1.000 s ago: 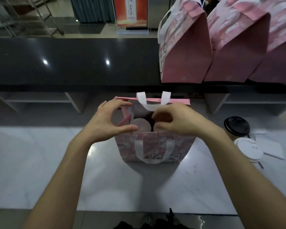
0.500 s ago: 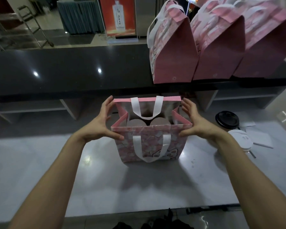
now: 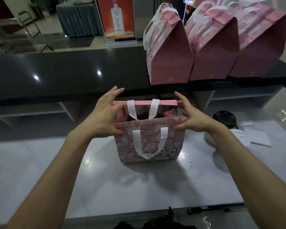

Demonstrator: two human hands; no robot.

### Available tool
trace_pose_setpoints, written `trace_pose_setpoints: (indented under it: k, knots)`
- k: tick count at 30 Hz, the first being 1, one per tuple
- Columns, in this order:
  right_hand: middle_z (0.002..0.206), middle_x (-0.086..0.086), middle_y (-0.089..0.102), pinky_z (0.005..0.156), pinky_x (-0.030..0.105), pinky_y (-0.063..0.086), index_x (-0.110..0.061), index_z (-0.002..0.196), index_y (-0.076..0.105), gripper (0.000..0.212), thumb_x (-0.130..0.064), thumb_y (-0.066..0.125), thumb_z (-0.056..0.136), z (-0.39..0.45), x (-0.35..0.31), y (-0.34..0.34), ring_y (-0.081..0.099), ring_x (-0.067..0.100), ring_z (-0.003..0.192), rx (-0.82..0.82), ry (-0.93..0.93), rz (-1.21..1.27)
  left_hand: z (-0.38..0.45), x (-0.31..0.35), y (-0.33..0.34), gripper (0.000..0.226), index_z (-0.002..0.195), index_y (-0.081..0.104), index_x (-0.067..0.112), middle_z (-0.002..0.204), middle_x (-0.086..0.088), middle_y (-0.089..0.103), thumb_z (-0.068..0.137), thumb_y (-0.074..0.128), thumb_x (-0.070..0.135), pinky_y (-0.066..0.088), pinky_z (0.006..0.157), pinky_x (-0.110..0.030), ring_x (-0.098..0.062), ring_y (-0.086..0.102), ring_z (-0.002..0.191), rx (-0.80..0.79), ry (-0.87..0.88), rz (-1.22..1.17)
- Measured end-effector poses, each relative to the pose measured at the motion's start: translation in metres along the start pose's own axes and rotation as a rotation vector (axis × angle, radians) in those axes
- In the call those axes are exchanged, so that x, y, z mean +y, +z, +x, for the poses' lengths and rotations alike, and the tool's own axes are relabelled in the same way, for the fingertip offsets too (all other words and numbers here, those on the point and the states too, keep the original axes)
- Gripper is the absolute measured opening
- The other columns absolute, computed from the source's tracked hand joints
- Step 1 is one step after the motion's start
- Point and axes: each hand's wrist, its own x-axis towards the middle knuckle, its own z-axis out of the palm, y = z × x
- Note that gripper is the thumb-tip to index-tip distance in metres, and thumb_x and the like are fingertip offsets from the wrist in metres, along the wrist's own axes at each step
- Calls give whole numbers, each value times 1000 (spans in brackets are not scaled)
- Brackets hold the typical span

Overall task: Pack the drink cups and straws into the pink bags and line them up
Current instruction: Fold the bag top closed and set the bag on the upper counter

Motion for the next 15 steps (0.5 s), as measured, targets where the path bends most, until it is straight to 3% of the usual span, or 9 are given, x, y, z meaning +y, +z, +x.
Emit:
trace_pose_setpoints:
  k: [3, 5, 7, 9, 11, 13, 15]
  knots:
    - [168, -10, 26, 78, 0, 49, -70, 159, 4, 138, -18, 100, 75, 1, 1, -2, 53, -5, 135, -13, -25, -5, 6, 10, -7, 87, 140, 57, 37, 179, 16, -14, 66, 97, 60, -18, 129, -41, -11, -27, 164, -83, -9, 161]
    - [166, -12, 23, 73, 0, 49, -69, 160, 5, 136, -12, 98, 78, 0, 0, -3, 65, -21, 104, -28, -26, 17, 7, 16, -10, 96, 153, 51, 45, 180, 11, -21, 69, 94, 64, -22, 130, -45, -15, -34, 162, -148, -5, 192]
    - [167, -14, 21, 71, 1, 50, -69, 160, 7, 134, -10, 96, 80, -2, -1, -3, 65, -23, 95, -36, -15, 5, 7, 21, -11, 104, 160, 43, 52, 179, 9, -27, 70, 93, 65, -22, 131, -49, -16, -38, 160, -192, 8, 212]
    - [166, -18, 19, 70, 1, 51, -68, 160, 11, 130, -9, 95, 80, -4, -4, -2, 65, -22, 94, -33, -11, -15, 5, 22, -12, 120, 167, 28, 51, 178, 8, -31, 69, 94, 65, -21, 132, -50, -17, -39, 160, -212, 4, 213]
    - [166, -21, 23, 75, 3, 52, -61, 162, 21, 122, -9, 95, 80, -5, -8, 0, 64, -16, 110, -8, -25, -54, 4, 22, -13, 132, 172, 18, 42, 177, 9, -31, 67, 95, 64, -20, 132, -46, -16, -36, 161, -204, 8, 190]
    - [161, -14, 41, 86, 9, 53, -51, 157, 38, 105, -12, 96, 78, -3, -11, 1, 56, -4, 129, 42, -38, -106, 5, 23, -13, 136, 173, 17, 34, 179, 13, -23, 67, 97, 62, -15, 132, -43, -16, -26, 165, -182, -5, 117]
    - [144, -13, 56, 89, 13, 50, -44, 143, 52, 85, -18, 98, 76, 0, -14, 2, 58, -1, 126, 97, -31, -129, 7, 24, -14, 133, 172, 18, 35, 179, 15, -5, 69, 99, 55, 0, 135, -48, -21, -9, 167, -163, -64, 16]
